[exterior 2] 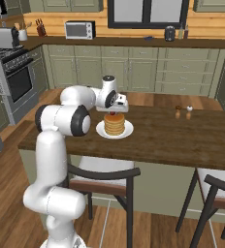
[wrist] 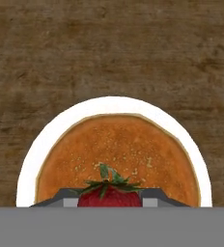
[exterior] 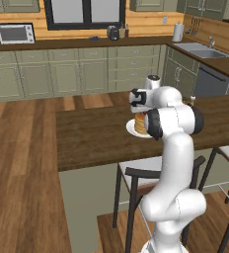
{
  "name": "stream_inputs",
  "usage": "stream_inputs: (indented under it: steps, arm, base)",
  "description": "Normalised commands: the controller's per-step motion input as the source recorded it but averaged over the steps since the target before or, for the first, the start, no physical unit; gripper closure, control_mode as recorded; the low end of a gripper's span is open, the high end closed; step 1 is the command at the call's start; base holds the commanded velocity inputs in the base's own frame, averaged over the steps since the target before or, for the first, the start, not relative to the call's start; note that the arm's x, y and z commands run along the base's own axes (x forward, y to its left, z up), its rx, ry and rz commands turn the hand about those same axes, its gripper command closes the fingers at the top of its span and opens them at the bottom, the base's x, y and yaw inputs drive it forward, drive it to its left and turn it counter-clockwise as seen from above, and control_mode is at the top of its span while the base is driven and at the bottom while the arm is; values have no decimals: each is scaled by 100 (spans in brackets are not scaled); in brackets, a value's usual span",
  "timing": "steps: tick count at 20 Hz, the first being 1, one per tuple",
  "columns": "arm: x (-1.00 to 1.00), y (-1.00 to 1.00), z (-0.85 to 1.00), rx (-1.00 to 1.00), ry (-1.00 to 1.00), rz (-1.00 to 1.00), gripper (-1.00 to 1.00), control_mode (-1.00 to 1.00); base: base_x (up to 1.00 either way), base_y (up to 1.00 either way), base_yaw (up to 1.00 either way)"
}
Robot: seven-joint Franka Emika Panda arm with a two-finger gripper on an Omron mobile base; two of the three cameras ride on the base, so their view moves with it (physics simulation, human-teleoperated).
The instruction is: Take the strawberry from the fridge and place it on top of the pancake, located on the dining counter.
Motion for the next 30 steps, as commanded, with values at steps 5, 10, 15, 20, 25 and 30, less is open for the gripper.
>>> stream_inputs:
  steps: [5,10,15,20,25,30]
  arm:
    - [0,-1,-34,-4,9,0,100,-100]
    - [-5,0,-1,0,2,0,100,-100]
    - [-16,-1,2,0,-1,0,100,-100]
    - [-29,0,0,0,0,1,100,-100]
    - [-61,-1,0,0,-11,0,100,-100]
    - [-14,-1,0,0,-2,0,100,-100]
  base:
    - [0,0,0]
    - [0,0,0]
    - [0,0,0]
    - [0,0,0]
    - [0,0,0]
    - [0,0,0]
